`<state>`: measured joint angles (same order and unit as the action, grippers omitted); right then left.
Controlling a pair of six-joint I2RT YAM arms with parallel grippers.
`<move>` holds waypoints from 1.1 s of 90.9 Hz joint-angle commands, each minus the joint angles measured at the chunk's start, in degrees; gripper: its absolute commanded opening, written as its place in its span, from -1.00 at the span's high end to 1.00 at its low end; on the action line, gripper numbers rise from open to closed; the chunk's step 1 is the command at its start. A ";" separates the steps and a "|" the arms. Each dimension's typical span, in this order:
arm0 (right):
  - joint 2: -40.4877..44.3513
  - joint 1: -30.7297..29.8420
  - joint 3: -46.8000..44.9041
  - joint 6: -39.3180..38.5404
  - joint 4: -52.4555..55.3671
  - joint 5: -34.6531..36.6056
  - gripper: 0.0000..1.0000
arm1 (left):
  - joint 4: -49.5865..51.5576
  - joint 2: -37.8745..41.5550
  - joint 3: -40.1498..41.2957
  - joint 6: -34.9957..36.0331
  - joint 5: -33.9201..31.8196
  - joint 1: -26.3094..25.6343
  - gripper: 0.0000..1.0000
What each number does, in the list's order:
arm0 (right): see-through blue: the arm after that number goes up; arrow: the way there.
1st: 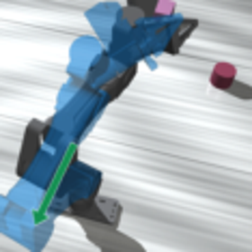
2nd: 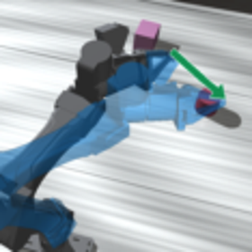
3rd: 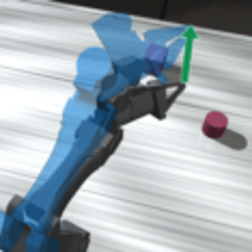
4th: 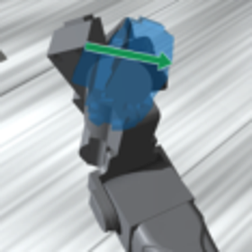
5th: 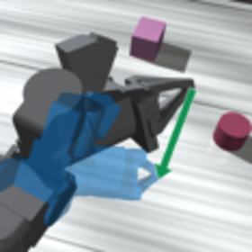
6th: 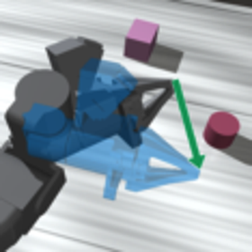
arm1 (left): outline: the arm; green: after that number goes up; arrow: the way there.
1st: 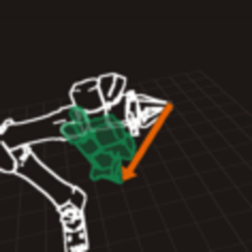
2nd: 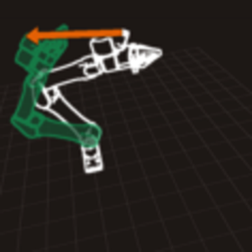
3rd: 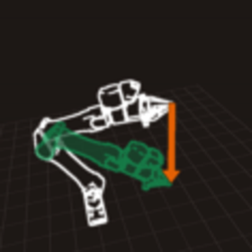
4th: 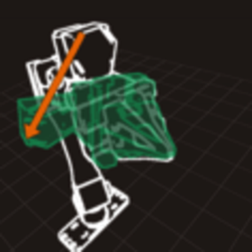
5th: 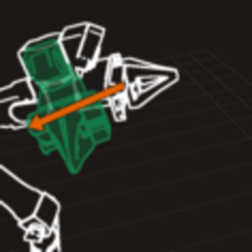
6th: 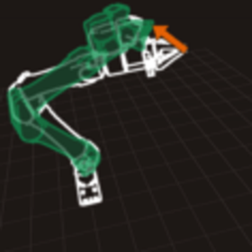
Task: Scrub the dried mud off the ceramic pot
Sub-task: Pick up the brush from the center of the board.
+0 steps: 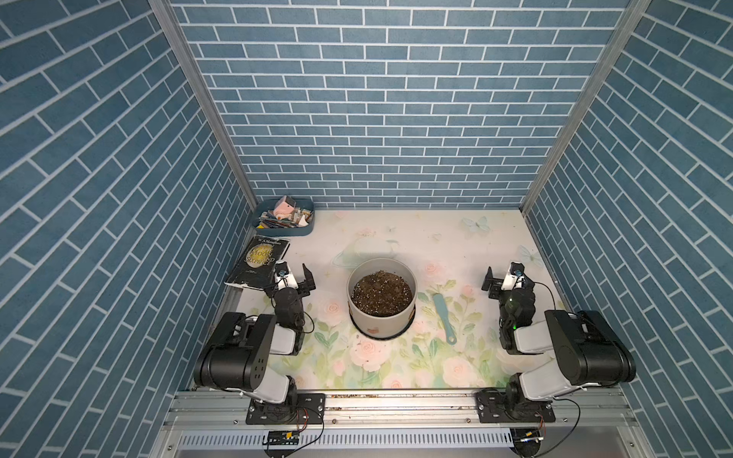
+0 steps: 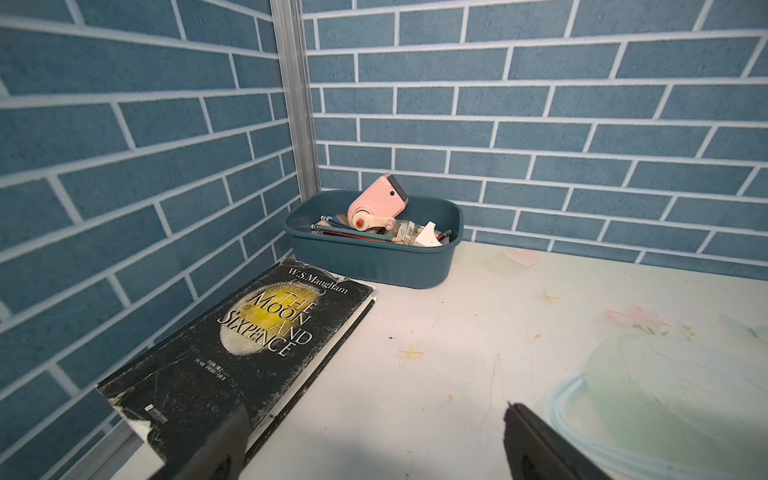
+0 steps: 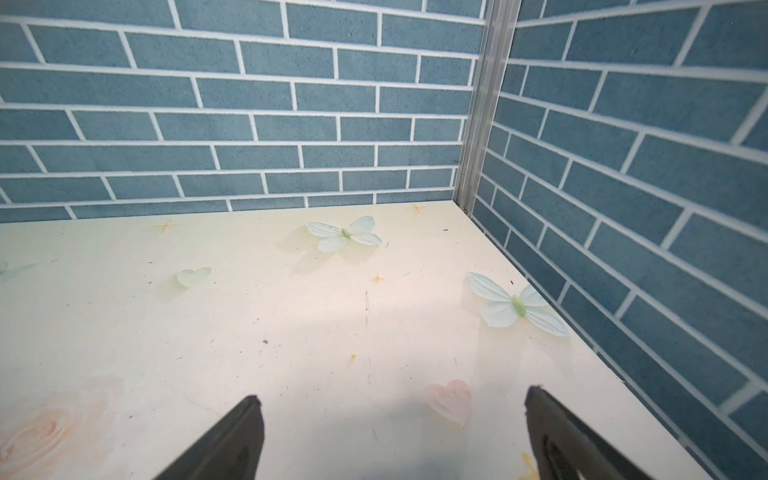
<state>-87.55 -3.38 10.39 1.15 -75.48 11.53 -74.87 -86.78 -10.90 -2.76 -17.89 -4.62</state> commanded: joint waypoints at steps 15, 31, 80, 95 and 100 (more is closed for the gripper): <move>-0.05 -0.26 0.46 -1.24 -1.24 -0.55 -0.99 | -0.56 0.19 -0.18 0.11 0.62 0.40 -1.00; -0.01 -0.23 0.51 -1.24 -1.20 -0.54 -0.99 | -0.58 0.21 -0.10 0.04 0.62 0.40 -1.00; 23.72 -4.38 25.98 30.35 70.12 9.90 -0.99 | 61.10 17.31 -34.53 -19.55 4.00 1.25 -0.93; 20.27 -12.14 31.31 33.56 87.71 1.18 -0.99 | 67.23 27.08 -32.59 -26.74 3.41 -13.54 -0.63; 20.57 -18.12 32.47 33.38 93.50 3.64 -0.99 | 67.69 29.64 -30.85 -27.31 1.99 -20.68 -0.51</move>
<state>-64.34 -12.51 41.50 28.99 -7.88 16.36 -20.14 -60.07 -45.89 -23.86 -15.57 -15.16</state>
